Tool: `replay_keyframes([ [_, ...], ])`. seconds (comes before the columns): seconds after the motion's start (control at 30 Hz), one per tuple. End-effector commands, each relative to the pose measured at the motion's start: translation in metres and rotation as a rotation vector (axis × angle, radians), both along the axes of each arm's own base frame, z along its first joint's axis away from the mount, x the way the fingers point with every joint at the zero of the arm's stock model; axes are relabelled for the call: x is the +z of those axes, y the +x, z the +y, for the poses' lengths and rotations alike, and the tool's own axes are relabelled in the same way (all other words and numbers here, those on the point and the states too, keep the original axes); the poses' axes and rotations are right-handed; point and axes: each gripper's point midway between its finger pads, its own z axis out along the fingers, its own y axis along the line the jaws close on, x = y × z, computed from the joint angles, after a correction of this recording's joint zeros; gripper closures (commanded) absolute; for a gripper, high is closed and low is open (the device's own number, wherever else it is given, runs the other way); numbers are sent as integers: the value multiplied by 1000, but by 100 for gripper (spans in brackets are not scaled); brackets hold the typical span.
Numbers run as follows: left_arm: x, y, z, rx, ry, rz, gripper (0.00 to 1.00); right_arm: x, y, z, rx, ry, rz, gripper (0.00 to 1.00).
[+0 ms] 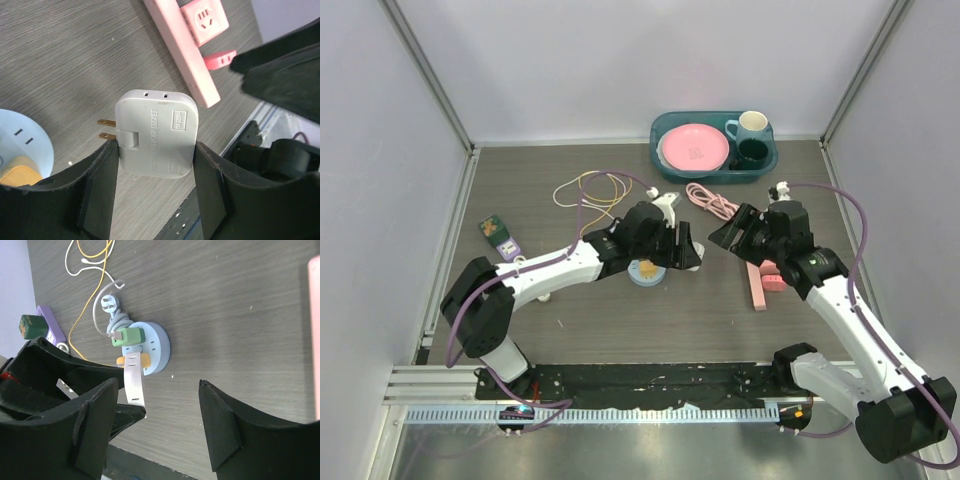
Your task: Insert the plug
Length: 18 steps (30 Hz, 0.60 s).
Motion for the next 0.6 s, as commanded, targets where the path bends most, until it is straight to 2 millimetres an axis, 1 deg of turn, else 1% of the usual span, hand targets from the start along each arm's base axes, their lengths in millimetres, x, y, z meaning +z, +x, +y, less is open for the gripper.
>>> replay_keyframes([
  [0.0,50,9,-14,55,-205,-34,52,11,5,26,-5,163,7,29],
  [0.03,51,9,-13,57,-210,-32,52,8,6,28,-2,166,16,30],
  [0.07,52,9,-15,55,-218,-29,53,11,7,32,6,177,6,30],
  [0.17,55,9,-16,59,-233,-29,52,9,9,39,12,193,14,31],
  [0.27,59,10,-17,62,-252,-36,52,1,10,43,6,194,38,34],
  [0.33,60,13,-17,73,-257,-38,52,-3,10,44,6,192,51,37],
  [0.37,62,14,-17,79,-264,-39,53,-8,10,44,4,185,74,37],
  [0.47,63,17,-17,96,-285,-25,53,-11,8,45,10,169,84,38],
  [0.57,64,18,-17,102,-304,-15,53,-16,8,43,6,154,90,43],
])
